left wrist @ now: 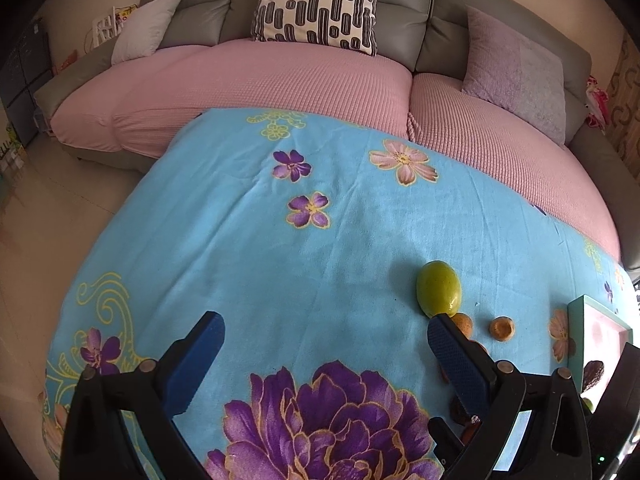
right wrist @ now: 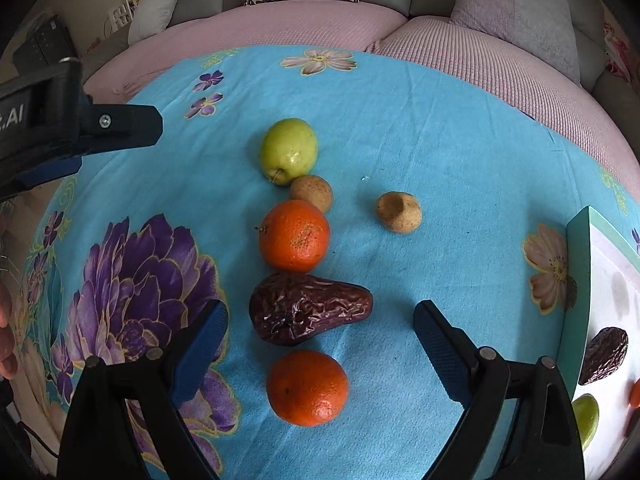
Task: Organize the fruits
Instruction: 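Close the right tool on the large wrinkled date while the left tool grasps an orange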
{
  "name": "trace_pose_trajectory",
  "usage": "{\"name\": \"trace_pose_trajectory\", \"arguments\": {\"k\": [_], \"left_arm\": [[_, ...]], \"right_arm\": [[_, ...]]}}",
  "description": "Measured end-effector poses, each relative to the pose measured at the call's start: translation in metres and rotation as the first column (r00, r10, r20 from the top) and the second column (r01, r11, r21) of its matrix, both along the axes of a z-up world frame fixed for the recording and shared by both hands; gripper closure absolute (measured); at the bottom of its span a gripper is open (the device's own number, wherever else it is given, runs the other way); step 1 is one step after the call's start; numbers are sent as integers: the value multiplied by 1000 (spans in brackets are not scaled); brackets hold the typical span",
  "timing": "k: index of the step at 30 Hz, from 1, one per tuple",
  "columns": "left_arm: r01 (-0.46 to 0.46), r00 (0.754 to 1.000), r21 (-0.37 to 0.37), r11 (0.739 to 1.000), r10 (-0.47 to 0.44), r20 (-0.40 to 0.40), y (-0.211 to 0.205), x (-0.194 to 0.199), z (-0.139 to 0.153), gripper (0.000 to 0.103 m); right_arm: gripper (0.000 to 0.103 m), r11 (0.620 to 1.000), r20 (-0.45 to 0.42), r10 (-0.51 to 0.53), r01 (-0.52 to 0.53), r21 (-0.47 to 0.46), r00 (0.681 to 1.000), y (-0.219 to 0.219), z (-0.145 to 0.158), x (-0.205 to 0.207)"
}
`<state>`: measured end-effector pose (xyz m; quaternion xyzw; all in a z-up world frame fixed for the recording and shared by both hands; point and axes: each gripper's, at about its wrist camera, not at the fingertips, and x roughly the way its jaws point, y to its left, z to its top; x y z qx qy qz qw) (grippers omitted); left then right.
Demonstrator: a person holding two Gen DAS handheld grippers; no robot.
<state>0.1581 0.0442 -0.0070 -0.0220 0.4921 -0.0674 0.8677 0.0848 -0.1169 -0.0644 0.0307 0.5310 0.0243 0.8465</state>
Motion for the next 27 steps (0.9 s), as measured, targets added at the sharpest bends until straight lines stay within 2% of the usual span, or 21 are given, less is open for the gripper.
{"name": "trace_pose_trajectory", "arguments": {"k": [3, 4, 7, 9, 10, 19, 24, 27], "left_arm": [[8, 1000, -5, 1000, -8, -8, -1, 1, -2, 1], [9, 1000, 0, 1000, -9, -12, -2, 1, -3, 1], [10, 1000, 4, 1000, -10, -18, -5, 1, -4, 3], [9, 1000, -4, 1000, -9, -18, -4, 1, -4, 3], [9, 1000, -12, 1000, -9, -17, -4, 1, -4, 3], [28, 999, -68, 997, -30, -30, -11, 1, -6, 3], [45, 998, -86, 995, -48, -35, -19, 0, -9, 3], [67, 996, -104, 992, -72, -49, -29, -1, -13, 7]], "right_arm": [[10, 1000, 9, 1, -1, -1, 1000, 0, 1, 0], [14, 1000, 12, 0, 0, 4, 1000, 0, 1, 1], [35, 1000, 19, -4, 4, 14, 1000, -1, 3, 1], [39, 1000, 18, -5, 4, 17, 1000, -1, 4, 1], [44, 1000, 18, -4, 4, 24, 1000, -1, 5, 1], [45, 998, 25, 10, -12, 58, 1000, -3, 18, -1], [45, 995, 33, -84, 82, 52, 996, -29, 29, -7], [45, 987, 39, -156, 154, 38, 987, -51, 34, -12]]}}
